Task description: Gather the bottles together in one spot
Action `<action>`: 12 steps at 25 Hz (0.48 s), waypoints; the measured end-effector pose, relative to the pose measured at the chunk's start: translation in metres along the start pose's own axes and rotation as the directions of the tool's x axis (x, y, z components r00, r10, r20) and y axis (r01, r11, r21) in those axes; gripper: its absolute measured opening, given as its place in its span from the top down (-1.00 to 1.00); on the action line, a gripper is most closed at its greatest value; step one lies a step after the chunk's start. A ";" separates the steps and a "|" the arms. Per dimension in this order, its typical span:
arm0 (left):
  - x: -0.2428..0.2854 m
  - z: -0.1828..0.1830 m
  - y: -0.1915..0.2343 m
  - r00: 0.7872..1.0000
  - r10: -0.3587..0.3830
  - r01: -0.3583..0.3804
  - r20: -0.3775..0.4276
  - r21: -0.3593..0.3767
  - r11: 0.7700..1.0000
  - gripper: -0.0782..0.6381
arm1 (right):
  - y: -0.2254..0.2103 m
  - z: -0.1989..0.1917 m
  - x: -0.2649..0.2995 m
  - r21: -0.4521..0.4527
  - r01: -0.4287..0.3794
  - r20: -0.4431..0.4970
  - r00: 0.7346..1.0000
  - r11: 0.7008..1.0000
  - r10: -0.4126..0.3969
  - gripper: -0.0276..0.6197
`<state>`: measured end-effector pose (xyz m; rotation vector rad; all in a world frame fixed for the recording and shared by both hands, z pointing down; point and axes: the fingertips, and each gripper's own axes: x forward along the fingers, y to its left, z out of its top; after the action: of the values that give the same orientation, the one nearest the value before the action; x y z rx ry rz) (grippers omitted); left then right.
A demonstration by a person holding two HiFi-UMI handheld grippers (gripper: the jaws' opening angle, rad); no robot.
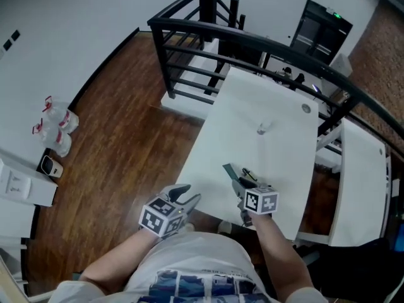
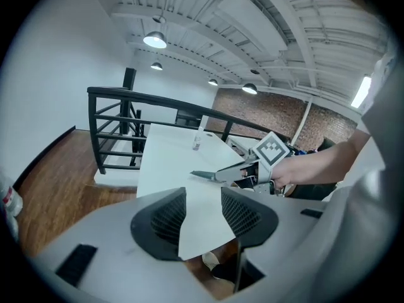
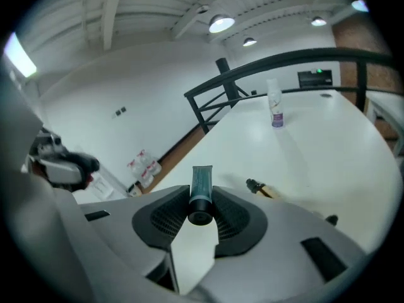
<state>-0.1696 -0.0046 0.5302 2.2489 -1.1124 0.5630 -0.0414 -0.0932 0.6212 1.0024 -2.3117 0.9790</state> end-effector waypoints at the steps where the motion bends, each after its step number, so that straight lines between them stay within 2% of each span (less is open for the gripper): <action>1: 0.001 0.001 0.000 1.000 -0.021 0.021 -0.001 0.008 1.000 0.37 | 0.007 0.003 -0.010 0.060 -0.036 0.036 0.999 0.998 0.033 0.60; 4: 0.003 0.010 -0.003 0.993 -0.115 0.115 0.027 0.019 0.993 0.36 | 0.036 0.016 -0.044 0.193 -0.182 0.163 0.975 0.964 0.152 0.60; 6: 0.003 0.023 -0.006 0.977 -0.201 0.201 0.071 0.008 0.980 0.36 | 0.059 0.025 -0.069 0.239 -0.291 0.245 0.941 0.926 0.232 0.60; 7: 0.002 0.030 -0.009 0.963 -0.251 0.253 0.102 -0.010 0.967 0.37 | 0.070 0.028 -0.080 0.258 -0.344 0.284 0.920 0.903 0.270 0.60; 8: -0.001 0.040 -0.012 0.941 -0.306 0.315 0.144 -0.041 0.948 0.36 | 0.081 0.030 -0.091 0.277 -0.399 0.324 0.895 0.874 0.306 0.60; 9: -0.005 0.051 -0.016 0.911 -0.364 0.385 0.195 -0.081 0.919 0.36 | 0.091 0.032 -0.101 0.294 -0.455 0.365 0.866 0.841 0.341 0.60; 10: -0.010 0.063 -0.019 0.872 -0.421 0.460 0.252 -0.121 0.880 0.37 | 0.102 0.033 -0.110 0.306 -0.510 0.408 0.833 0.804 0.373 0.60; 12: -0.020 0.084 -0.029 0.779 -0.520 0.598 0.350 -0.170 0.783 0.36 | 0.121 0.038 -0.127 0.317 -0.609 0.491 0.761 0.727 0.424 0.60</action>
<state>-0.1476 -0.0335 0.4464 2.2945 -0.5239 -0.1678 -0.0559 -0.0052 0.4655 0.7400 -2.8618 1.7744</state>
